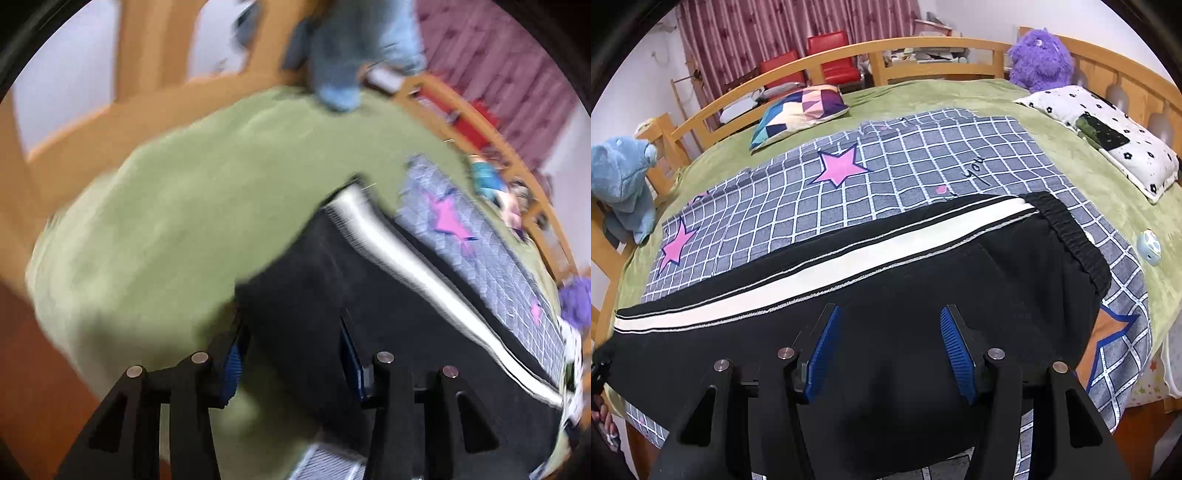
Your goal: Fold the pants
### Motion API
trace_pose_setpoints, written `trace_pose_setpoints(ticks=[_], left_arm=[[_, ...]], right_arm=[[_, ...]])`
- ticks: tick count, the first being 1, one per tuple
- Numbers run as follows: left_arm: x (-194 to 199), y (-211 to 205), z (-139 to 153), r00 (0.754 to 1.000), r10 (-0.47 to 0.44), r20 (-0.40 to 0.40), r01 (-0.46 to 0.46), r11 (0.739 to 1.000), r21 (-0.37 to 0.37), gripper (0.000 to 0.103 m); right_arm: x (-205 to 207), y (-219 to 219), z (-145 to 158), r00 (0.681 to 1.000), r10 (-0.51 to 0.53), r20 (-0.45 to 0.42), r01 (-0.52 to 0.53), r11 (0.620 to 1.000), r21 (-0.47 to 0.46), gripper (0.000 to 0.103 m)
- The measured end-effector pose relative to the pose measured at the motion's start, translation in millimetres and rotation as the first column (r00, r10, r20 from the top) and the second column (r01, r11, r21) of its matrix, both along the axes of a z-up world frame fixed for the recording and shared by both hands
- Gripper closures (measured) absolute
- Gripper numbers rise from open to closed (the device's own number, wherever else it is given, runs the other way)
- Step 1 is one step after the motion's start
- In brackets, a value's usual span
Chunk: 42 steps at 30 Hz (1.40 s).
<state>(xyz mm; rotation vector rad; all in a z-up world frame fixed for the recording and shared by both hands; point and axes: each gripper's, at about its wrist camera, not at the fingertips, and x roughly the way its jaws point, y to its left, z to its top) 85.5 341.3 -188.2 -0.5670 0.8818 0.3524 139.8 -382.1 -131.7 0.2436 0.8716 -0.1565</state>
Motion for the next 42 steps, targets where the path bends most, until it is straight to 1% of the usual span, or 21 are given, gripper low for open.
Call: trace_pose_setpoints(ticks=[1, 3, 6, 9, 10, 12, 14, 16, 19, 22, 25, 27, 28, 29, 31, 34, 36, 37, 38, 40, 42], left_arm=[[-4.7, 7.3, -1.9, 0.999, 0.032, -0.016, -0.033, 0.999, -0.023, 0.054], [-8.9, 9.8, 6.4, 0.998, 0.062, -0.017, -0.061, 0.998, 0.013, 0.049], [-4.0, -2.2, 31.6, 0.999, 0.035, -0.024, -0.032, 0.99, 0.138, 0.048], [7.9, -6.9, 57.6, 0.998, 0.055, -0.037, -0.042, 0.959, 0.281, 0.048], [10.0, -7.7, 68.4, 0.998, 0.057, -0.016, -0.049, 0.952, 0.301, 0.045], [16.3, -8.7, 82.6, 0.999, 0.025, 0.032, -0.032, 0.966, 0.255, 0.04], [31.5, -9.6, 88.5, 0.999, -0.011, 0.038, 0.002, 0.973, 0.229, 0.04], [44.6, -17.6, 87.0, 0.998, -0.037, 0.045, 0.027, 0.977, 0.212, 0.039], [71.2, -31.9, 73.1, 0.995, -0.097, 0.028, 0.093, 0.988, 0.12, 0.039], [84.7, -49.1, 62.1, 0.989, -0.144, 0.021, 0.142, 0.987, 0.077, 0.039], [90.0, -70.5, 53.9, 0.979, -0.202, 0.005, 0.2, 0.975, 0.092, 0.039], [90.7, -78.5, 52.0, 0.972, -0.236, -0.003, 0.235, 0.967, 0.098, 0.039], [91.3, -81.5, 51.0, 0.969, -0.247, -0.005, 0.246, 0.964, 0.101, 0.039], [92.4, -83.1, 50.1, 0.968, -0.253, -0.005, 0.252, 0.962, 0.103, 0.039], [91.6, -84.2, 47.5, 0.966, -0.259, -0.009, 0.258, 0.961, 0.102, 0.039], [91.8, -79.7, 40.1, 0.967, -0.254, -0.011, 0.254, 0.965, 0.061, 0.039], [91.0, -74.8, 34.8, 0.969, -0.247, -0.012, 0.247, 0.969, 0.028, 0.039], [89.7, -71.6, 32.5, 0.971, -0.239, -0.012, 0.239, 0.971, 0.013, 0.039], [87.5, -68.3, 31.3, 0.974, -0.228, -0.011, 0.228, 0.974, 0.007, 0.039], [83.5, -63.1, 30.8, 0.977, -0.214, -0.009, 0.214, 0.977, 0.012, 0.039], [79.2, -56.9, 31.3, 0.981, -0.196, -0.01, 0.196, 0.98, 0.017, 0.039]], right_arm=[[1.6, 1.0, -1.0, 1.0, 0.008, -0.004, -0.008, 1.0, 0.002, 0.047], [6.0, 4.3, -1.3, 1.0, 0.022, -0.008, -0.022, 1.0, 0.005, 0.047], [16.4, 14.1, 1.0, 0.998, 0.055, 0.002, -0.055, 0.998, 0.004, 0.047], [33.1, 29.7, 1.6, 0.995, 0.099, -0.002, -0.099, 0.995, -0.027, 0.047], [40.5, 36.5, 0.7, 0.993, 0.119, -0.005, -0.119, 0.992, -0.043, 0.047], [54.6, 49.0, -1.8, 0.988, 0.153, -0.018, -0.154, 0.986, -0.065, 0.047], [71.2, 63.6, -6.1, 0.98, 0.197, -0.026, -0.199, 0.977, -0.078, 0.047], [87.4, 78.6, -12.7, 0.97, 0.239, -0.032, -0.241, 0.967, -0.081, 0.046], [113.8, 101.9, -27.8, 0.95, 0.309, -0.045, -0.311, 0.949, -0.058, 0.043], [140.0, 134.3, -46.2, 0.911, 0.407, -0.072, -0.411, 0.909, -0.067, 0.043], [160.9, 160.8, -61.1, 0.867, 0.49, -0.093, -0.498, 0.858, -0.123, 0.041], [171.7, 170.2, -69.6, 0.839, 0.533, -0.114, -0.544, 0.829, -0.132, 0.041], [176.8, 173.0, -74.4, 0.82, 0.557, -0.13, -0.571, 0.812, -0.12, 0.039], [182.5, 175.8, -81.3, 0.787, 0.595, -0.164, -0.612, 0.785, -0.092, 0.036], [187.1, 177.0, -87.5, 0.755, 0.625, -0.197, -0.648, 0.757, -0.084, 0.036], [190.8, 173.7, -90.6, 0.737, 0.643, -0.207, -0.662, 0.748, -0.034, 0.036], [191.4, 173.4, -91.5, 0.71, 0.667, -0.227, -0.686, 0.728, -0.009, 0.055], [189.2, 174.7, -89.6, 0.687, 0.69, -0.229, -0.709, 0.705, -0.006, 0.077], [186.5, 175.0, -87.1, 0.678, 0.697, -0.234, -0.719, 0.695, -0.016, 0.09], [181.9, 179.4, -84.3, 0.672, 0.698, -0.246, -0.729, 0.682, -0.057, 0.098], [176.3, 182.9, -74.1, 0.678, 0.698, -0.229, -0.73, 0.675, -0.106, 0.098]])
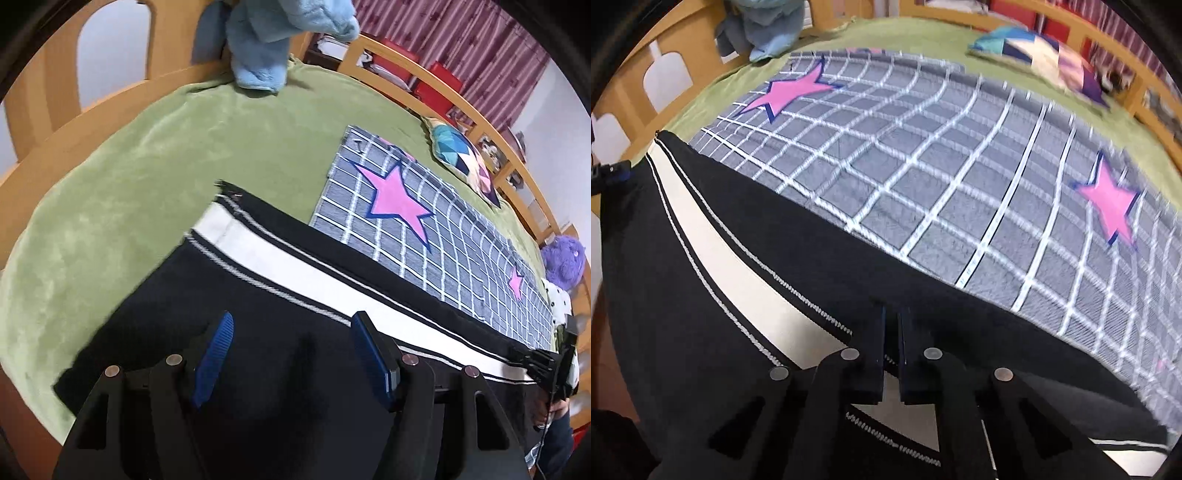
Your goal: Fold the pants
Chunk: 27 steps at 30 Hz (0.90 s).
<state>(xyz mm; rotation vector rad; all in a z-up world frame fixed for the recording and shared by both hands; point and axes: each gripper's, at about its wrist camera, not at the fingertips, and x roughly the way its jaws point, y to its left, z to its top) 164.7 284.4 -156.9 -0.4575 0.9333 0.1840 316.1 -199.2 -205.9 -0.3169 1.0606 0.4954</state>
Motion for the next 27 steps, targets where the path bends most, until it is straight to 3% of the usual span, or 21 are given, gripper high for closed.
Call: trace_pose_setpoints(ticks=[5, 10, 14, 17, 20, 21, 22, 23, 24, 27], left_arm=[[0.5, 11.0, 3.3, 1.0, 0.023, 0.007, -0.023, 0.999, 0.03, 0.039], [17.0, 17.7, 6.3, 0.999, 0.032, 0.031, -0.034, 0.997, 0.064, 0.039], [42.4, 25.7, 6.1, 0.998, 0.053, 0.034, -0.056, 0.993, 0.1, 0.039], [67.6, 33.9, 1.7, 0.996, 0.086, 0.012, -0.087, 0.976, 0.202, 0.039], [90.3, 39.9, -12.2, 0.997, 0.074, -0.03, -0.066, 0.977, 0.205, 0.041], [99.1, 39.7, -20.0, 0.997, 0.045, -0.065, -0.033, 0.983, 0.183, 0.051], [105.8, 36.4, -26.5, 0.995, 0.03, -0.096, -0.01, 0.979, 0.205, 0.078], [108.3, 33.0, -27.2, 0.994, 0.032, -0.107, -0.002, 0.963, 0.27, 0.081], [107.3, 31.4, -24.0, 0.996, 0.014, -0.084, 0.011, 0.957, 0.29, 0.082], [95.9, 51.8, -7.3, 0.999, 0.043, 0.026, -0.048, 0.975, 0.217, 0.083]], right_arm=[[6.5, -10.9, 25.4, 0.995, -0.06, 0.086, 0.05, 0.992, 0.111, 0.098], [22.5, 2.1, -16.7, 0.996, -0.08, 0.025, 0.08, 0.996, 0.032, 0.095], [13.5, -3.1, -1.2, 0.993, -0.114, 0.037, 0.112, 0.993, 0.039, 0.079], [-5.6, -16.9, 10.8, 0.985, -0.152, 0.085, 0.15, 0.988, 0.031, 0.074], [-22.0, -39.7, 15.2, 0.966, -0.241, 0.097, 0.239, 0.97, 0.035, 0.072], [-29.1, -51.1, 16.9, 0.956, -0.278, 0.089, 0.274, 0.96, 0.059, 0.072], [-33.0, -60.1, 17.1, 0.947, -0.311, 0.083, 0.306, 0.949, 0.075, 0.072], [-39.3, -69.2, 17.0, 0.934, -0.348, 0.079, 0.341, 0.936, 0.087, 0.072], [-45.1, -78.4, 16.5, 0.92, -0.385, 0.075, 0.378, 0.921, 0.095, 0.072], [-58.6, -97.9, 16.4, 0.887, -0.454, 0.087, 0.445, 0.889, 0.106, 0.072]])
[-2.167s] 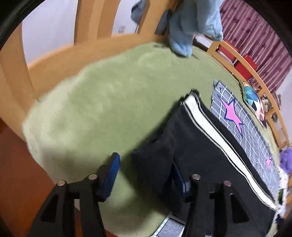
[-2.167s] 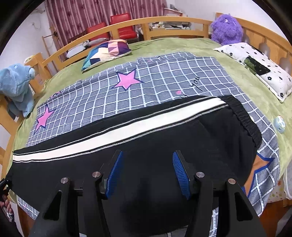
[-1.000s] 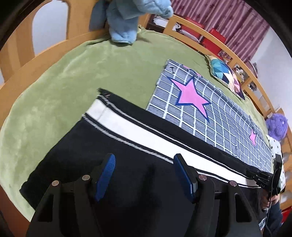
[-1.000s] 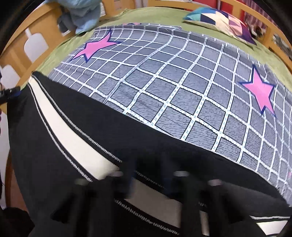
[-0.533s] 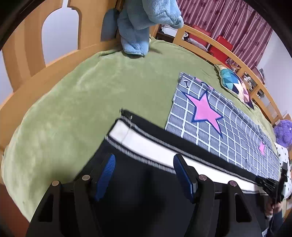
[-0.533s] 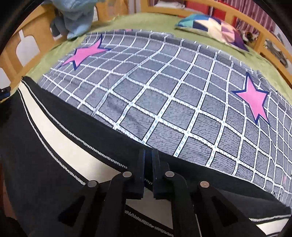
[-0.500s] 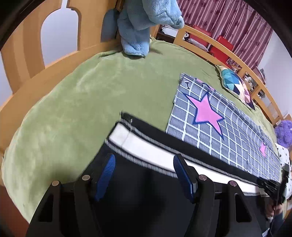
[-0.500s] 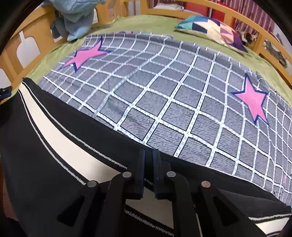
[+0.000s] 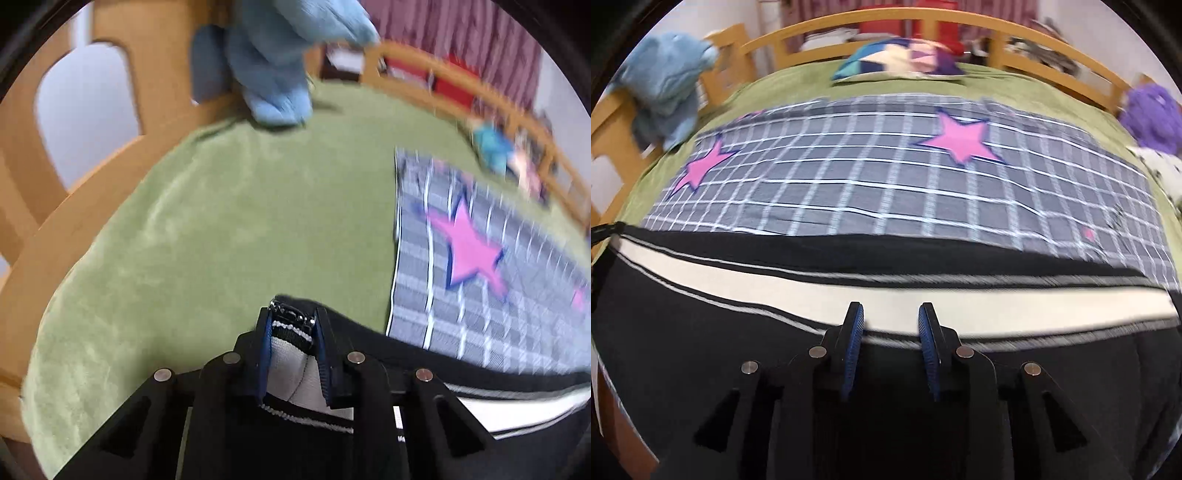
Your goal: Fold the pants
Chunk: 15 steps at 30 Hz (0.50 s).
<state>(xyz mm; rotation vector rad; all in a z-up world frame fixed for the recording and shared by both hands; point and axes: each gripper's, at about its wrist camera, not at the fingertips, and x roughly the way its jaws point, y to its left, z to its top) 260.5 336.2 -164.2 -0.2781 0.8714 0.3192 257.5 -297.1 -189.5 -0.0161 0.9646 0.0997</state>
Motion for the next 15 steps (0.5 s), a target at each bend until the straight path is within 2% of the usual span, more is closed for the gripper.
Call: trace_pose_setpoints(ticks=[3, 5, 6, 7, 9, 11, 13, 15], left_arm=[[1.7, 17.3, -10.7, 0.999, 0.047, -0.017, -0.048, 0.997, -0.059, 0.082], [5.6, 11.5, -23.7, 0.996, 0.054, -0.073, -0.055, 0.998, -0.016, 0.077], [3.8, 8.0, -25.0, 0.995, 0.06, -0.08, -0.059, 0.998, 0.009, 0.069], [1.5, 3.8, -22.7, 0.993, 0.081, -0.084, -0.077, 0.996, 0.047, 0.056], [-3.5, -1.7, -14.6, 0.989, 0.118, -0.092, -0.109, 0.99, 0.092, 0.042], [-10.2, -12.9, -4.0, 0.993, 0.09, -0.076, -0.082, 0.991, 0.103, 0.042], [-16.0, -22.3, 3.5, 0.995, 0.065, -0.071, -0.057, 0.993, 0.103, 0.041], [-22.5, -32.6, 7.6, 0.997, 0.044, -0.068, -0.038, 0.996, 0.081, 0.039]], right_arm=[[-7.1, -15.0, 0.8, 0.998, -0.056, 0.01, 0.056, 0.998, 0.012, 0.072], [-8.9, -23.7, 0.5, 0.997, -0.081, 0.008, 0.081, 0.997, 0.011, 0.072], [-8.7, -27.9, 0.7, 0.996, -0.091, 0.009, 0.091, 0.996, 0.005, 0.072], [-8.8, -31.6, 1.0, 0.995, -0.103, 0.011, 0.103, 0.995, -0.006, 0.072], [-7.4, -42.6, 3.8, 0.991, -0.133, 0.022, 0.133, 0.991, -0.004, 0.07], [-1.4, -50.2, 5.7, 0.988, -0.149, 0.031, 0.149, 0.989, 0.011, 0.06], [9.4, -53.6, 2.2, 0.988, -0.152, 0.042, 0.152, 0.988, 0.005, 0.059], [27.8, -51.8, -10.4, 0.989, -0.146, 0.009, 0.146, 0.989, -0.003, 0.059]])
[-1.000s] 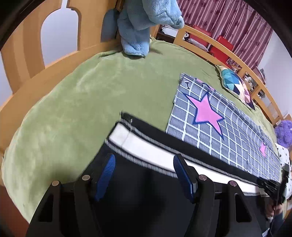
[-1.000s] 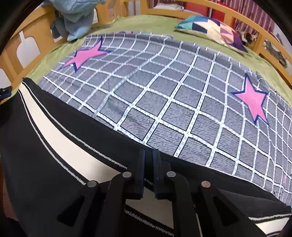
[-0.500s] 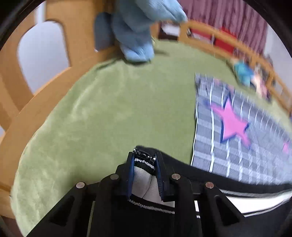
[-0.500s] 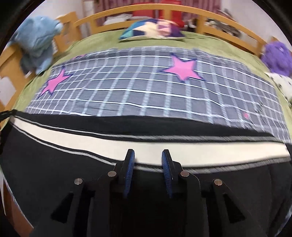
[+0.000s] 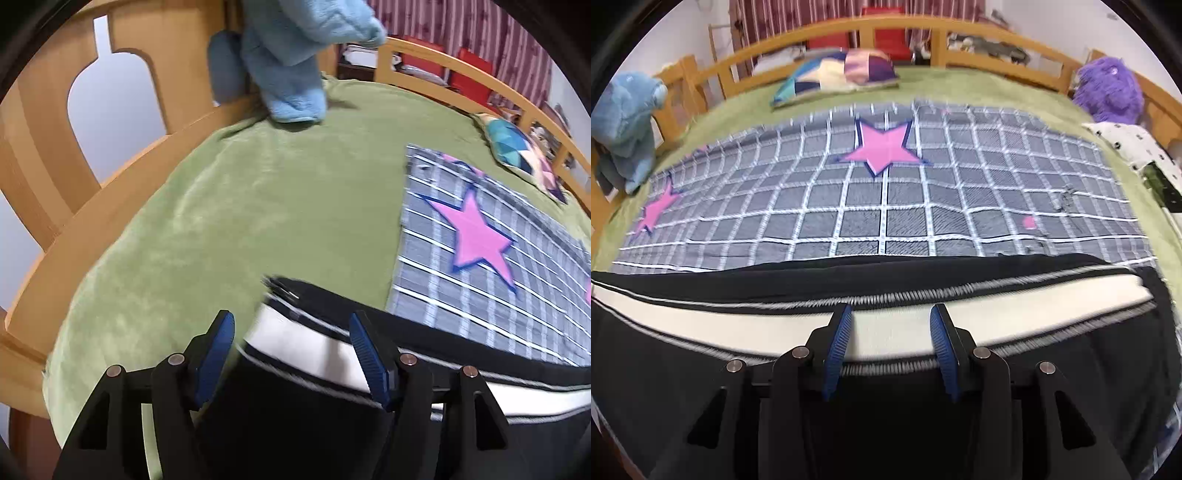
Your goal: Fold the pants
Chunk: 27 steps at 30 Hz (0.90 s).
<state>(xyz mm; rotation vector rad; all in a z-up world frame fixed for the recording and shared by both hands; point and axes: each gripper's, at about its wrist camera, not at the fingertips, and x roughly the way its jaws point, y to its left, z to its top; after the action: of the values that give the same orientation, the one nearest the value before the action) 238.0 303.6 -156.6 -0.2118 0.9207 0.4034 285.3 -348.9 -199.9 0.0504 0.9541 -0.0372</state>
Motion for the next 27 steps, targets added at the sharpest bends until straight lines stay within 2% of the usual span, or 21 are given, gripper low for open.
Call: trace_pose_setpoints(ticks=[4, 6, 9, 12, 15, 17, 20, 21, 23, 25, 27], left_arm=[[-4.7, -25.0, -0.9, 0.999, -0.041, -0.022, 0.039, 0.996, -0.085, 0.039], [-5.5, -38.7, 2.0, 0.997, -0.07, -0.015, 0.068, 0.992, -0.104, 0.039], [-6.6, -60.7, 7.4, 0.992, -0.125, -0.001, 0.124, 0.986, -0.114, 0.039], [-9.4, -76.1, 9.9, 0.988, -0.156, -0.008, 0.154, 0.979, -0.132, 0.039], [-17.5, -84.2, 11.2, 0.985, -0.173, -0.019, 0.169, 0.977, -0.131, 0.039], [-26.6, -87.3, 9.9, 0.984, -0.178, -0.025, 0.173, 0.974, -0.147, 0.039], [-42.7, -88.7, 9.3, 0.983, -0.181, -0.036, 0.172, 0.971, -0.167, 0.039], [-47.7, -88.3, 10.3, 0.983, -0.18, -0.036, 0.171, 0.971, -0.166, 0.039], [-66.9, -82.5, 17.5, 0.985, -0.169, -0.023, 0.163, 0.974, -0.156, 0.039], [-86.2, -73.3, 23.1, 0.989, -0.15, -0.004, 0.148, 0.978, -0.149, 0.039], [-107.3, -59.4, 26.2, 0.991, -0.131, 0.019, 0.132, 0.977, -0.169, 0.039]], right_arm=[[40.4, 10.4, -20.1, 1.0, -0.005, -0.022, 0.003, 0.998, -0.056, 0.059], [48.6, 11.0, -19.6, 1.0, -0.016, -0.02, 0.015, 0.999, -0.048, 0.059], [46.3, 6.6, -6.1, 1.0, 0.001, -0.003, -0.001, 1.0, -0.002, 0.064], [31.8, 1.0, 17.6, 0.998, 0.011, 0.066, -0.017, 0.996, 0.091, 0.063], [15.9, 6.3, 27.0, 0.995, 0.031, 0.093, -0.035, 0.998, 0.047, 0.063], [10.8, 7.2, 16.0, 0.997, 0.045, 0.066, -0.046, 0.999, 0.009, 0.061], [18.0, 4.5, -19.4, 0.998, 0.031, -0.054, -0.03, 0.999, 0.016, 0.06], [15.6, 5.7, -20.1, 0.999, 0.034, -0.037, -0.034, 0.999, 0.001, 0.06], [6.5, 13.1, -8.3, 0.999, 0.03, -0.024, -0.031, 0.999, -0.03, 0.06], [-7.5, 17.0, 9.7, 0.999, 0.044, 0.008, -0.044, 0.998, 0.038, 0.06], [-27.2, 24.5, 29.3, 0.996, 0.068, 0.06, -0.07, 0.997, 0.04, 0.058]])
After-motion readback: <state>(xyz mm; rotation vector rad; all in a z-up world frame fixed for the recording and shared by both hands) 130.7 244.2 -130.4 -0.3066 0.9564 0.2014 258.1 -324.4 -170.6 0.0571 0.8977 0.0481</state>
